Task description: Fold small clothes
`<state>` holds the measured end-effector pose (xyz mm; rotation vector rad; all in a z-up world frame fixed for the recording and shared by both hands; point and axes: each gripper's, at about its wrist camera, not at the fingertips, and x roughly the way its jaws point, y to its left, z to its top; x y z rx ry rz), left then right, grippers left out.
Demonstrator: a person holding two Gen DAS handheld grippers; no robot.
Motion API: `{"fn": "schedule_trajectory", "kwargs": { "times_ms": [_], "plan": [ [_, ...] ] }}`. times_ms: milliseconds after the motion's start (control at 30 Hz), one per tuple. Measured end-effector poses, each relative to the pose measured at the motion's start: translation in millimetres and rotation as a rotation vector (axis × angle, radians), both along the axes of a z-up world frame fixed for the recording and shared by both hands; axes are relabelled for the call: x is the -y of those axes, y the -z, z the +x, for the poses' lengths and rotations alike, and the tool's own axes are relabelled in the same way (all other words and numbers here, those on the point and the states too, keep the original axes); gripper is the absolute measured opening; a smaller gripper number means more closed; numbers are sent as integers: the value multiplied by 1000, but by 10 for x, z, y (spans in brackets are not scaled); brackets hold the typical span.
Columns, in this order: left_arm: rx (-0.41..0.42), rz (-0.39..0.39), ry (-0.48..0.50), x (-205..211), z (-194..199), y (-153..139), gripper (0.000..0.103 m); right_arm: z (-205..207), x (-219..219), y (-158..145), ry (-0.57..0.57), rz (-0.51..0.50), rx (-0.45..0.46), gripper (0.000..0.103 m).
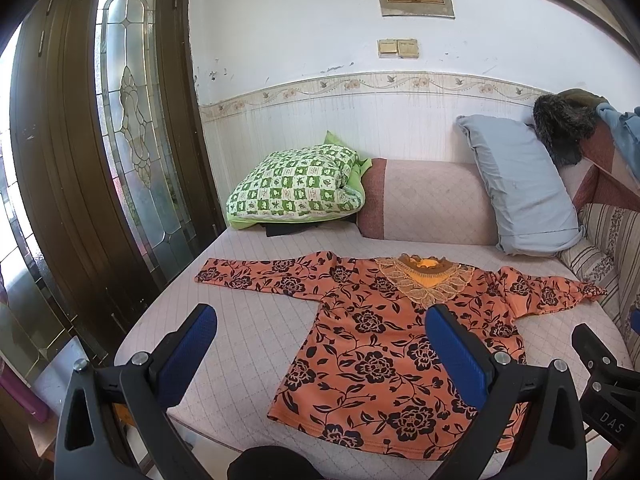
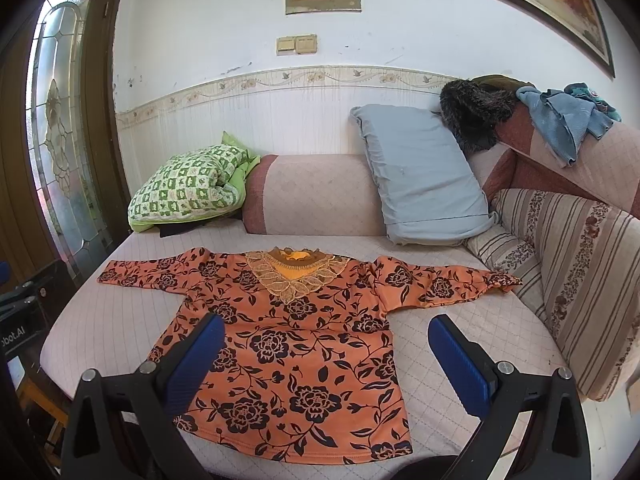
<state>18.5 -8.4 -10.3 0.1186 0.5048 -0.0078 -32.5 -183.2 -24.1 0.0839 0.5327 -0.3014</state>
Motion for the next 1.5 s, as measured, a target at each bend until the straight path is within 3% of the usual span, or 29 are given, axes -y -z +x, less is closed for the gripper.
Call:
{"fn": "schedule_trajectory", "kwargs": {
  "times_ms": [1067, 1333, 1500],
  "plan": [
    [-45, 11, 14, 51, 112, 139, 103, 62, 36, 44, 15, -2, -24, 103],
    [-77, 13, 4, 42, 260, 267, 103, 166, 47, 121, 16, -4, -49, 103],
    [-164, -17, 46, 39, 498, 471, 103, 264, 76, 178, 21, -7, -67, 103]
  ]
}}
